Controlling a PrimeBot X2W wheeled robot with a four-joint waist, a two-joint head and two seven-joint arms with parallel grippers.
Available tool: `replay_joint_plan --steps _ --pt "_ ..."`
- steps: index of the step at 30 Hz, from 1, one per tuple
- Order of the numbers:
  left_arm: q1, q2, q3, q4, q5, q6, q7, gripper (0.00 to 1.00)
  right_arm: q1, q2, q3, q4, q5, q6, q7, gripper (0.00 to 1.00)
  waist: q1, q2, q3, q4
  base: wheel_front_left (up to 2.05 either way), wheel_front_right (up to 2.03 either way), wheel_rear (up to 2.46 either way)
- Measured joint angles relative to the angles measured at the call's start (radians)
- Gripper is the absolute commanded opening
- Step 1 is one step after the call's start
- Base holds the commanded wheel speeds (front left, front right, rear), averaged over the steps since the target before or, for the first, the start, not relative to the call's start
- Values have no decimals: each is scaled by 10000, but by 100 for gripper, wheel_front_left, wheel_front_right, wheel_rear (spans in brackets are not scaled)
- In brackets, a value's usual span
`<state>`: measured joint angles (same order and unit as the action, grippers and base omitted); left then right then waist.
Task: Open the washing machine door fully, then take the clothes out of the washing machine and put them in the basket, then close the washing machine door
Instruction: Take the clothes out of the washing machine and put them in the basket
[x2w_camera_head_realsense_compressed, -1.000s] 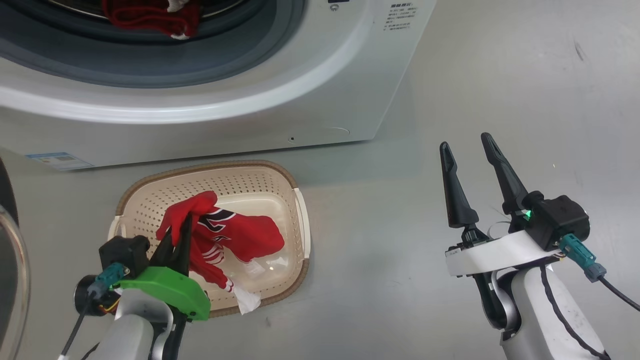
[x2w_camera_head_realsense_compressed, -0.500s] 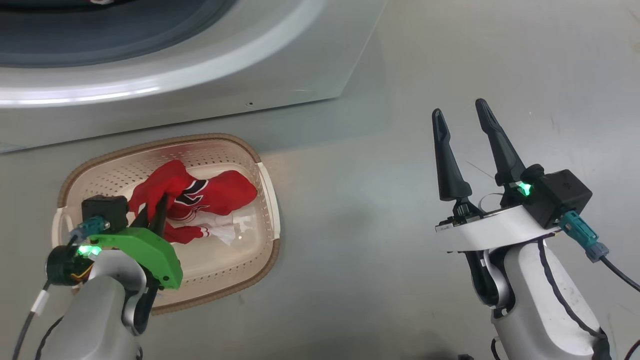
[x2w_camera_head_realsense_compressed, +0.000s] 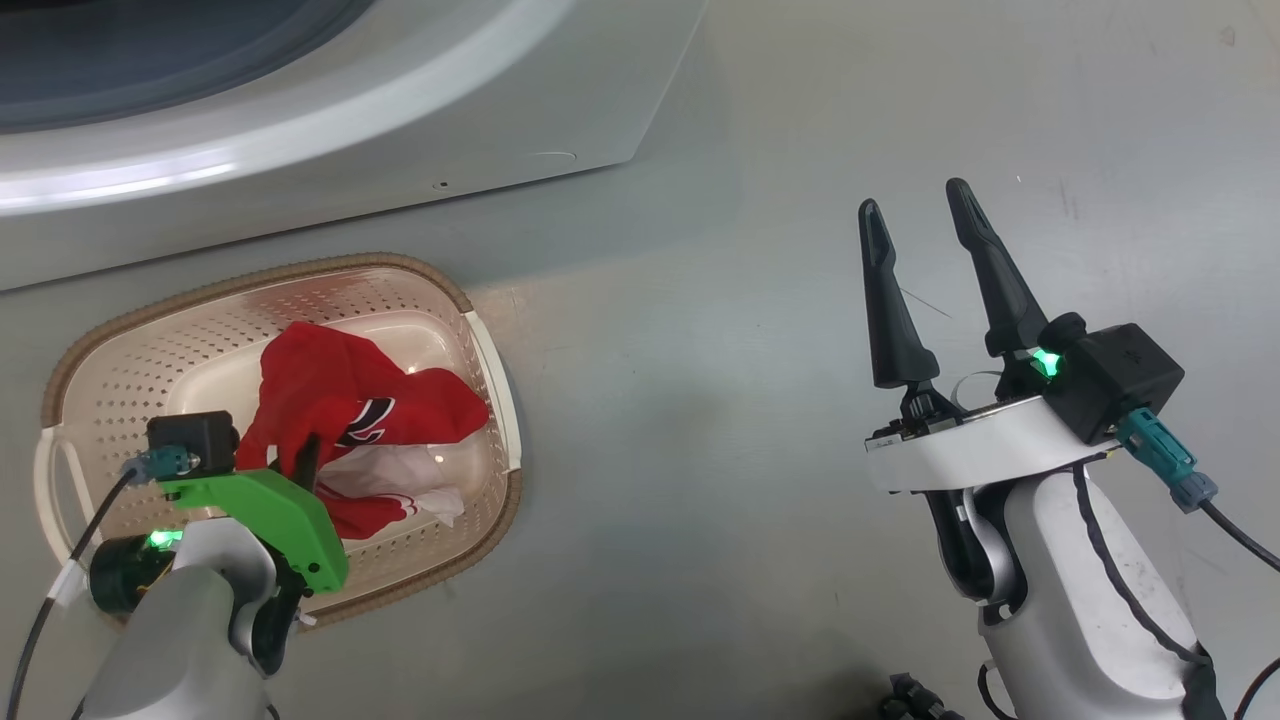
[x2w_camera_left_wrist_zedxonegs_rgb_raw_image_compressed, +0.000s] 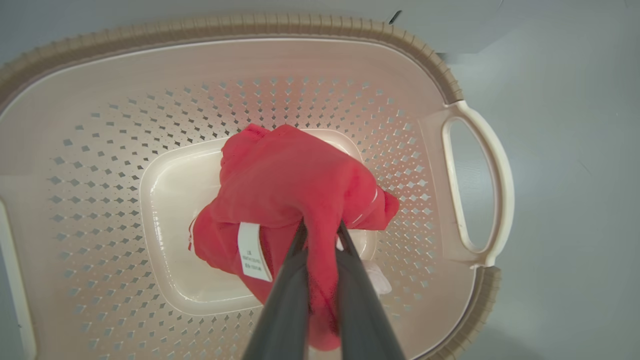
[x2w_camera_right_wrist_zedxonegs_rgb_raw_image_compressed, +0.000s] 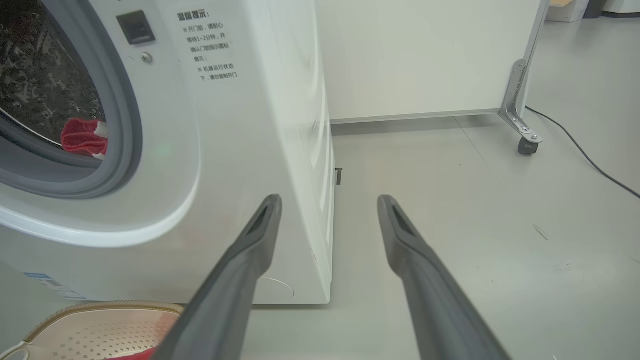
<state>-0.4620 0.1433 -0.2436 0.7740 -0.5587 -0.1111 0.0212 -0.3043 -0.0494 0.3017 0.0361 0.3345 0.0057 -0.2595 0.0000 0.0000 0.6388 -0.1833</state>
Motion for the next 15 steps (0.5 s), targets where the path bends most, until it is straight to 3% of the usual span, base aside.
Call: replay_joint_plan --steps 1,15 --pt "-23 -21 36 105 -67 0 0 100 -2 0 10 2 0 -2 0 100 0 0 -2 2 0 0 0" --pt "-737 -130 351 943 -265 -8 -765 100 -48 -2 31 63 15 -94 0 100 0 0 -141 110 0 0 0"
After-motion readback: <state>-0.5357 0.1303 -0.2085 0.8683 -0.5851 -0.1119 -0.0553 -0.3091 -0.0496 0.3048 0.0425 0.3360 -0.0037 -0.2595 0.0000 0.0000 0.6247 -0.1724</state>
